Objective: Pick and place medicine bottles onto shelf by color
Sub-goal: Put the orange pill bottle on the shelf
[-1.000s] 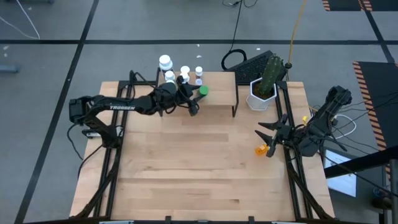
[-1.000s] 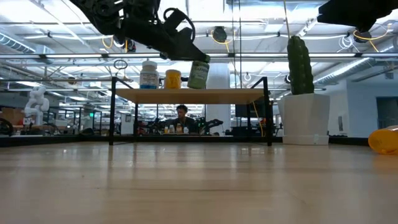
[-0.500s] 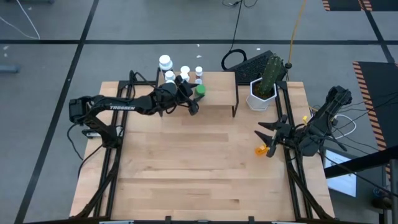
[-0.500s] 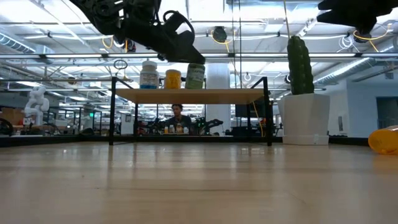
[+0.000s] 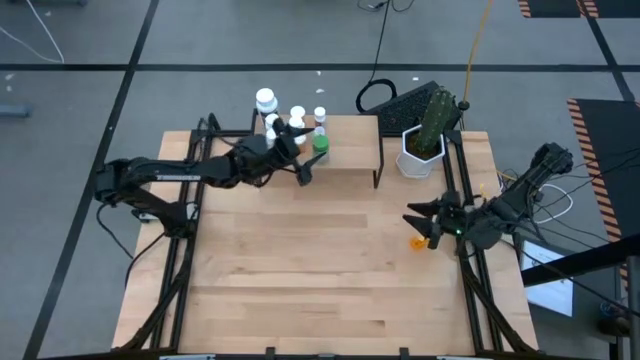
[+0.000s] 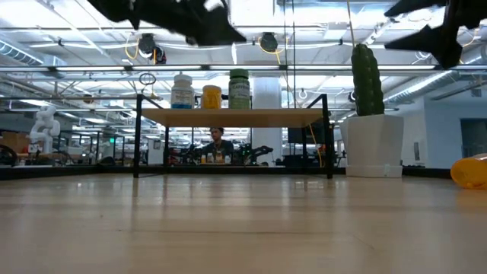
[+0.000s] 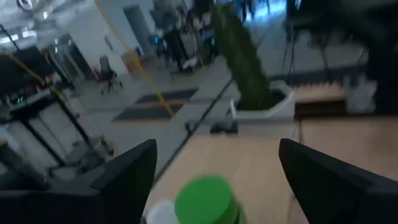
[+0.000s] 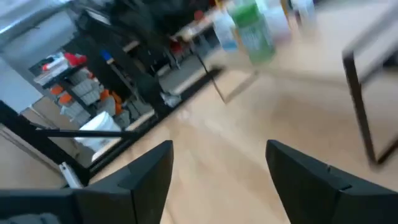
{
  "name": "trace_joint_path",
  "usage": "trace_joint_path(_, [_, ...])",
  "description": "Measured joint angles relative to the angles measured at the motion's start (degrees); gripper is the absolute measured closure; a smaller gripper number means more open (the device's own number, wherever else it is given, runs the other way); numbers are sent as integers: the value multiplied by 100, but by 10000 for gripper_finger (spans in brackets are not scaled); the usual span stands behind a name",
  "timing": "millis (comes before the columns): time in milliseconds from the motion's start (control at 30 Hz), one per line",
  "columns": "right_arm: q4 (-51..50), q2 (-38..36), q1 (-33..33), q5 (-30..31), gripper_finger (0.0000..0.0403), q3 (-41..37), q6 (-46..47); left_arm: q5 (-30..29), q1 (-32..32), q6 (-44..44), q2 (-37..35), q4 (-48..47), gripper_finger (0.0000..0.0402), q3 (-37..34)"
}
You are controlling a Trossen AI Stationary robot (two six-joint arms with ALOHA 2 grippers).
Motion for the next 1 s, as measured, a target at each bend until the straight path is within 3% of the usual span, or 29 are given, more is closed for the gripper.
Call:
trace_joint_path(167, [-448,215,-568,-1275,173,0,1099,8,-479,13,-503,-143,62,0])
trace_joint_path(500, [1559,1835,-1396,-3230,181,3,321,54,-1449,5,-560,-615,66,0])
trace_joint_path(633, [727,2266,-1413,-3780,181,1,709,170,-1667,-429,-508,-1178,76,0])
trace_joint_path(800, [-886,2272,-1415,-4405,181,0,791,206,-1932,-765,-103,-1588,88,0])
trace_joint_path(1000, [-1918,2072,-1496,-4647,181,581,-278,214,-2173,-794,761,-1263,93,0])
